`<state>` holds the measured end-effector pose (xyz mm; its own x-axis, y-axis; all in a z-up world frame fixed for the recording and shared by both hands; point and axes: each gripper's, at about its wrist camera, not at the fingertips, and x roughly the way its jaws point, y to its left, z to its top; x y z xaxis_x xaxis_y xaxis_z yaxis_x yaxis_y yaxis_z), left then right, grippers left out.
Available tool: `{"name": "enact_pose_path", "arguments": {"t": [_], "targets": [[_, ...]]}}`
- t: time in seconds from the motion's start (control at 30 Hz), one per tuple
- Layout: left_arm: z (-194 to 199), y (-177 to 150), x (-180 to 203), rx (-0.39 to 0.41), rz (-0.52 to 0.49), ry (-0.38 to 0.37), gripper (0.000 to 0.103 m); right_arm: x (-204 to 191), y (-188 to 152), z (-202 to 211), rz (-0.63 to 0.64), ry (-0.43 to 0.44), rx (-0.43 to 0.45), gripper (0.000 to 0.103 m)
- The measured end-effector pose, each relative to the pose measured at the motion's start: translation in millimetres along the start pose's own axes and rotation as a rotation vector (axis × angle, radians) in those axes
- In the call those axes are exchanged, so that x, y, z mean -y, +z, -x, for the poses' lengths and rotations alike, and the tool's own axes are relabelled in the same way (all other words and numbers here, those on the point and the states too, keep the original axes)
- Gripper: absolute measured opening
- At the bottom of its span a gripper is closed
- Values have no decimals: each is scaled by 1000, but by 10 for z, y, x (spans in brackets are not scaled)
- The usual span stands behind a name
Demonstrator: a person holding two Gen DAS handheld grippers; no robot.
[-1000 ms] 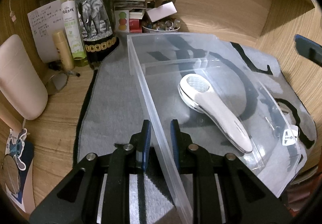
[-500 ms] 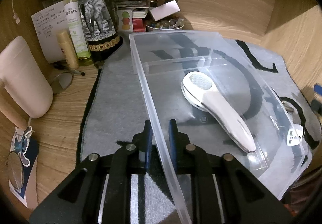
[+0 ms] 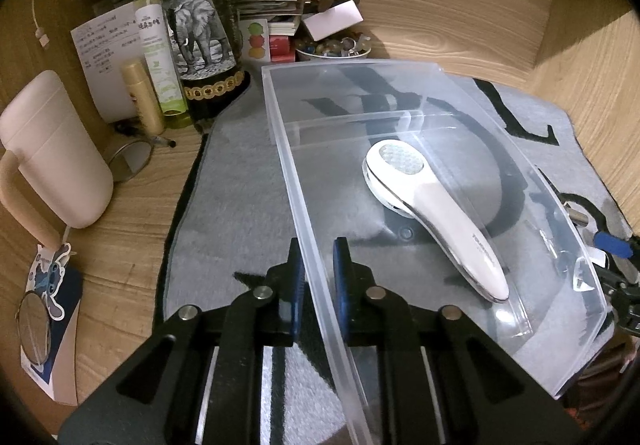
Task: Organize rigid objects
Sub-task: 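Move the right gripper to the white padlock and close on it, then carry the white padlock into the clear box and open the right gripper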
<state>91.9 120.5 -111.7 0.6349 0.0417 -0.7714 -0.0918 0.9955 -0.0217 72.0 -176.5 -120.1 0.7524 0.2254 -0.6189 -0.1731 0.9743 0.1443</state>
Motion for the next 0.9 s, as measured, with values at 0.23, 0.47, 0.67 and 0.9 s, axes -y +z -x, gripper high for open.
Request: {"name": "enact_pose_path", "arguments": {"t": [0.23, 0.47, 0.67, 0.9], "targets": [[2, -3, 1, 1, 1, 0, 13, -40, -13, -46, 21, 5, -15, 50], [9, -7, -5, 2, 0, -1, 13, -47, -27, -32, 36, -20, -9, 42], [9, -8, -4, 3, 1, -1, 13, -69, 18, 9, 48, -18, 9, 27], [15, -10, -2, 3, -1, 0, 13, -75, 72, 41, 45, -20, 28, 27]]}}
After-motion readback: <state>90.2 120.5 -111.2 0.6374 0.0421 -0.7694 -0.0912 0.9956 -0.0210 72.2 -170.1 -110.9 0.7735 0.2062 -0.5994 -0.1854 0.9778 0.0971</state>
